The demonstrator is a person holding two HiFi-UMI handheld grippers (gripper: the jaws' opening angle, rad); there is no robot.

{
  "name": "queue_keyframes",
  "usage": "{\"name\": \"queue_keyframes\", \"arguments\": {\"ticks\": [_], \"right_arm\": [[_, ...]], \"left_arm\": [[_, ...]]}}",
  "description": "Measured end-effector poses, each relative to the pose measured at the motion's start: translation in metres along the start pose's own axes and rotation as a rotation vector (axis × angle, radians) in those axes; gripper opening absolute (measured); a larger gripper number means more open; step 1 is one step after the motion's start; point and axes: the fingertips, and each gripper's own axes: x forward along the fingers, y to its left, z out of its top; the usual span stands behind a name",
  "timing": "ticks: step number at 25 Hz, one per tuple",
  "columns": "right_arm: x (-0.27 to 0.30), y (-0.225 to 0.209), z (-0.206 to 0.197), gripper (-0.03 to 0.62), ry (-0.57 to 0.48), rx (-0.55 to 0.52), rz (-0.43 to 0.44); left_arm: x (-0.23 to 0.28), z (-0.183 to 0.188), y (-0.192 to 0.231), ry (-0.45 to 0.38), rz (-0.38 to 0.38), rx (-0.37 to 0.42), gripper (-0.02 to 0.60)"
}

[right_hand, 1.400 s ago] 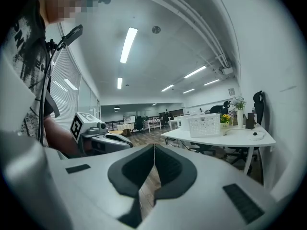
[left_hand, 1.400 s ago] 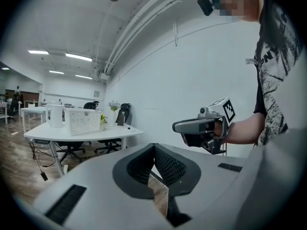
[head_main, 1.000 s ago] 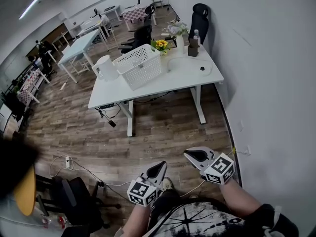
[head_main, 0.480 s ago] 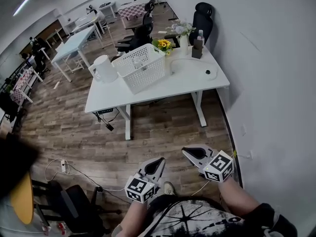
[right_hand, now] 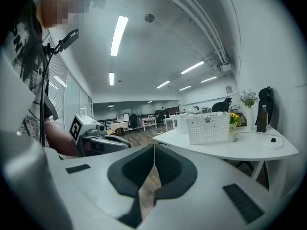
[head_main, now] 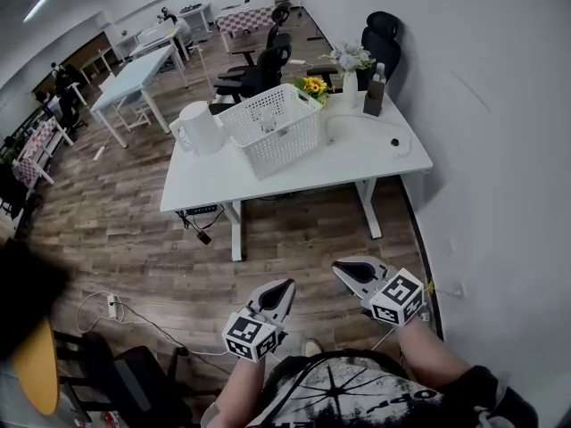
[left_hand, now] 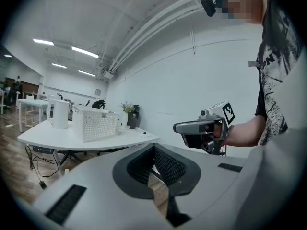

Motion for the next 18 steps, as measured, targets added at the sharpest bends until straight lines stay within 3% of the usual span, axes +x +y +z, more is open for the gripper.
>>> {"name": "queue_keyframes", "arguments": {"ticks": [18], "right_arm": [[0.089,-0.009,-0.001,0.023,0.048,-0.004,0.008]], "left_arm": [[-0.001,0.006,0.09,-0.017,-0.007,-0.021,0.009]]}}
